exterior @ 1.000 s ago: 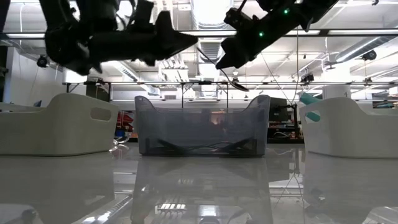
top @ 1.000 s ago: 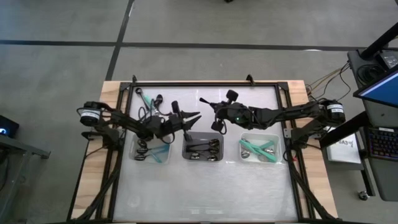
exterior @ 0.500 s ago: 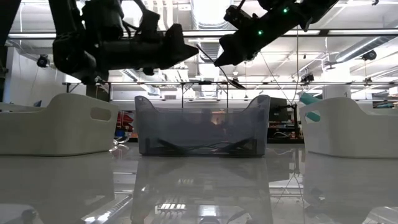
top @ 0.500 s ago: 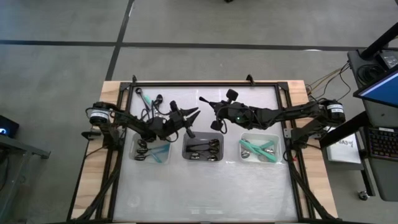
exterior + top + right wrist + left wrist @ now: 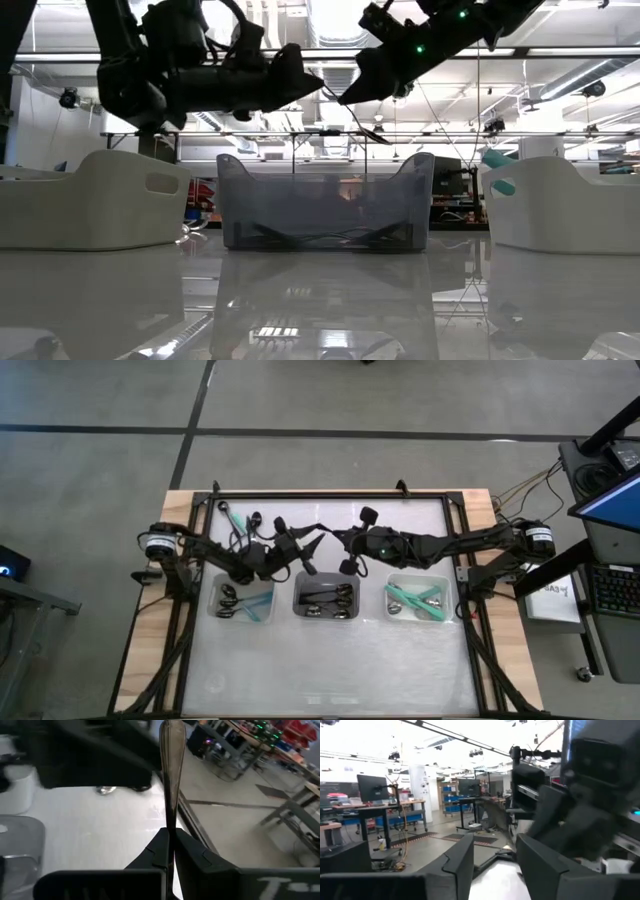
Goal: Sort silverware by color (type)
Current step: Put the black spoon into the black bin
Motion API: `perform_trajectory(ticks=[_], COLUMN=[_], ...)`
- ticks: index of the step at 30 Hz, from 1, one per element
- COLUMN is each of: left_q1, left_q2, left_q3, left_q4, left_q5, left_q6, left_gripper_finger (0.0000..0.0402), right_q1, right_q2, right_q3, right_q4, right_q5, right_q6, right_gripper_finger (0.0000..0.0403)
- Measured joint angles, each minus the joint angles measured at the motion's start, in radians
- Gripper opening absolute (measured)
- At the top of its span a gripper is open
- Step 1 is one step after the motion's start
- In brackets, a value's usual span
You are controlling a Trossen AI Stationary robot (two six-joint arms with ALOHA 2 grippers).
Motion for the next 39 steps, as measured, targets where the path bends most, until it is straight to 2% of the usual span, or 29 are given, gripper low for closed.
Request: perform_trajectory(ticks=[5, 14, 19, 26, 33, 39], left_q1=[0.008, 0.008, 0.008, 0.01, 0.01, 0.014], left_q2=[0.0, 0.0, 0.0, 0.0, 0.0, 0.0], left_q3=[0.031, 0.058, 0.06, 0.057, 0.06, 0.052], left_q4=[-0.003, -0.012, -0.028, -0.027, -0.032, -0.037], left_q5=[0.0, 0.0, 0.0, 0.003, 0.01, -0.009], left_q6=[-0.048, -0.077, -0.077, -0.103, -0.105, -0.102], left_gripper_finger=[0.0143, 0.0141, 0.0107, 0.0011, 0.0002, 0.0], right_q1=[0.003, 0.006, 0.005, 0.005, 0.002, -0.003], right_q2=[0.0, 0.0, 0.0, 0.0, 0.0, 0.0], right_q3=[0.0, 0.0, 0.0, 0.0, -0.001, -0.001], right_q4=[0.0, 0.0, 0.007, 0.014, 0.014, 0.008], right_q5=[0.005, 0.005, 0.005, 0.01, 0.009, 0.005], right_q6=[-0.048, -0.174, -0.193, -0.201, -0.177, -0.187], right_gripper_finger=[0.0009, 0.0009, 0.0009, 0.0009, 0.0012, 0.0061])
